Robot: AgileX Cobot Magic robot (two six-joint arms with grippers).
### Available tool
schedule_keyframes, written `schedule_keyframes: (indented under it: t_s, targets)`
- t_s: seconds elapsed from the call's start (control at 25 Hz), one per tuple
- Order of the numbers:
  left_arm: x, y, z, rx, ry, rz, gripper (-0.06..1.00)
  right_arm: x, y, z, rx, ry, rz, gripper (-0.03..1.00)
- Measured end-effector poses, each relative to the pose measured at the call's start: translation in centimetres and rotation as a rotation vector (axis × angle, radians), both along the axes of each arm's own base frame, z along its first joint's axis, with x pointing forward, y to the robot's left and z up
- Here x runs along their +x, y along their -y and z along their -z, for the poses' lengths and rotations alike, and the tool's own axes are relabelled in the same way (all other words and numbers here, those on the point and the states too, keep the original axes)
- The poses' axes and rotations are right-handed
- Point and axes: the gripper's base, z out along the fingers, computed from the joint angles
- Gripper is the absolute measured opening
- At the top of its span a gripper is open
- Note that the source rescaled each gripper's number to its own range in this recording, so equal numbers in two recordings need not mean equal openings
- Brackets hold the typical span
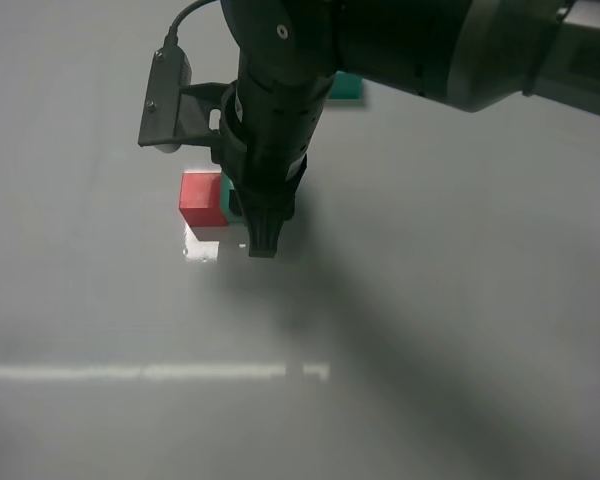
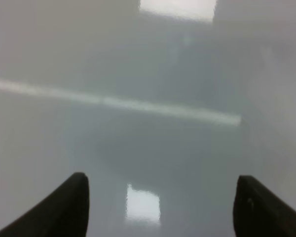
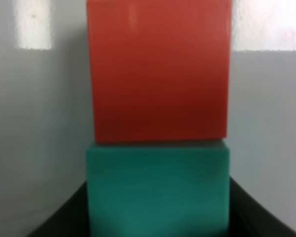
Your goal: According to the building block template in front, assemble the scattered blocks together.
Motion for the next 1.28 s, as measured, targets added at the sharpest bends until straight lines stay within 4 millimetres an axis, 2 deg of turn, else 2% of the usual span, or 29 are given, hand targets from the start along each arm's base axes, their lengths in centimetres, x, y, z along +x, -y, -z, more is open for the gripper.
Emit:
schedule_keyframes:
  t_s: [0.08,0.28,0.36,0.56,0.84,1.16,1.28]
  targets:
    - [0.0,0.0,0.0,0.000,0.000,0.000,0.53,0.0,0.0,0.0,0.002,0.000,0.000,0.12]
    - [0.0,0.0,0.0,0.000,0.000,0.000,0.53,0.0,-0.1,0.0,0.006,0.000,-0.002,0.64]
    - [0.0,0.0,0.0,0.000,0.000,0.000,0.53,0.0,-0.1,0.0,0.007,0.001,-0.003,0.72]
    - [0.0,0.0,0.0,0.000,0.000,0.000,0.53,0.0,-0.1,0.0,0.007,0.004,-0.003,0.77]
    - [0.0,0.0,0.0,0.000,0.000,0.000,0.53,-0.1,0.1,-0.1,-0.003,-0.003,0.004,0.77]
    - [0.0,0.0,0.0,0.000,0.000,0.000,0.53,-1.4,2.1,-3.6,0.066,0.043,0.008,0.77]
    - [0.0,0.0,0.0,0.000,0.000,0.000,0.53,-1.1,3.1,-4.2,0.101,0.034,0.059,0.77]
